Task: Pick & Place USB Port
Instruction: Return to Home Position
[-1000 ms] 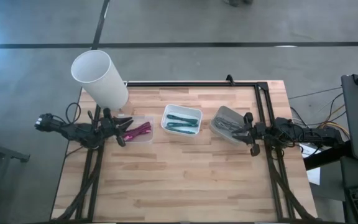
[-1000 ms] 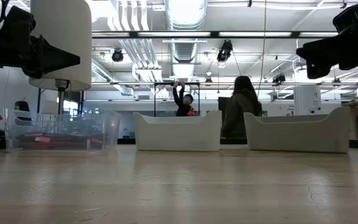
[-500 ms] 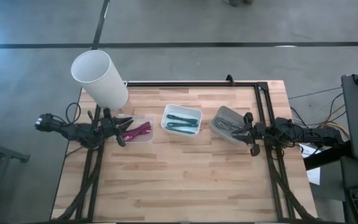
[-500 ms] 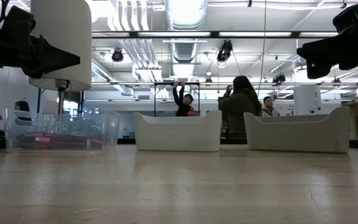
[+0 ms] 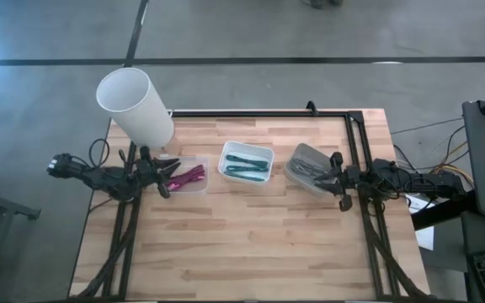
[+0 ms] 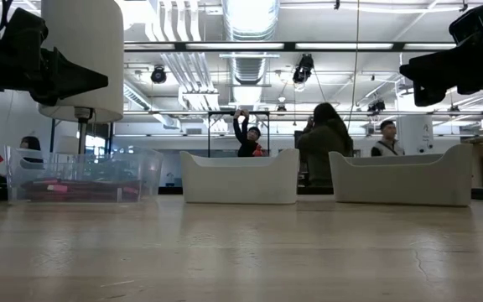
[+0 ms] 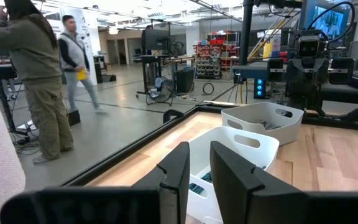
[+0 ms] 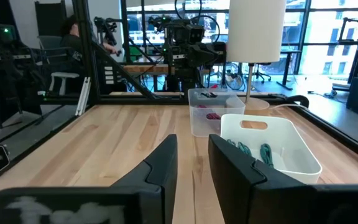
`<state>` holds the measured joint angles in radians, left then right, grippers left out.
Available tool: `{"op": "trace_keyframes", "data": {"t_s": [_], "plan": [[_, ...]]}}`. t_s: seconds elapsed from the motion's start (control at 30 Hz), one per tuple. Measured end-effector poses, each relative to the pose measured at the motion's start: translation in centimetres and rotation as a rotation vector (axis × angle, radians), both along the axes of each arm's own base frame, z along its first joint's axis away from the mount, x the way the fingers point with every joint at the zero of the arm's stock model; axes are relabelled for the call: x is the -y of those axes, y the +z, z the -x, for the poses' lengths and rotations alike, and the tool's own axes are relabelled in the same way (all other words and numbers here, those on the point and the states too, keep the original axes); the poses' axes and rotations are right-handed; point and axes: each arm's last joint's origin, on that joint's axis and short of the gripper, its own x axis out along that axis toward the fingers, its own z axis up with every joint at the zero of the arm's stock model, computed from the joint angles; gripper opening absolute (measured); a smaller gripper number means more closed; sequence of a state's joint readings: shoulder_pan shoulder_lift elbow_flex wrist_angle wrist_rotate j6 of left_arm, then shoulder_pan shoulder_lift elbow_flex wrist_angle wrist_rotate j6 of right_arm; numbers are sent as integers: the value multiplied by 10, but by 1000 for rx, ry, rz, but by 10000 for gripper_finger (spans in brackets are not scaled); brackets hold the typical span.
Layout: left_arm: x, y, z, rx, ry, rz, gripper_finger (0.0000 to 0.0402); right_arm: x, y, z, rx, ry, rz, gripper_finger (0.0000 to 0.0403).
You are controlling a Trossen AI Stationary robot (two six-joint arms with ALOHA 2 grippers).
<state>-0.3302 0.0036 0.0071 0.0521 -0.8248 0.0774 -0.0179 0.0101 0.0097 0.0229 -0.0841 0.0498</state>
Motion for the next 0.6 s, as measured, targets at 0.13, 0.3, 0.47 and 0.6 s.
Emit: {"op": "trace_keyframes", "data": {"t_s": [0.13, 0.3, 0.47, 0.6], "plan": [[0, 0, 0, 0, 0, 0, 71, 0, 0, 0, 0, 0, 0, 83], [0, 0, 0, 0, 0, 0, 71, 0, 0, 0, 0, 0, 0, 73], [0, 0, 0, 0, 0, 0, 71, 0, 0, 0, 0, 0, -1, 68], [0, 0, 0, 0, 0, 0, 71, 0, 0, 0, 0, 0, 0, 74]]}}
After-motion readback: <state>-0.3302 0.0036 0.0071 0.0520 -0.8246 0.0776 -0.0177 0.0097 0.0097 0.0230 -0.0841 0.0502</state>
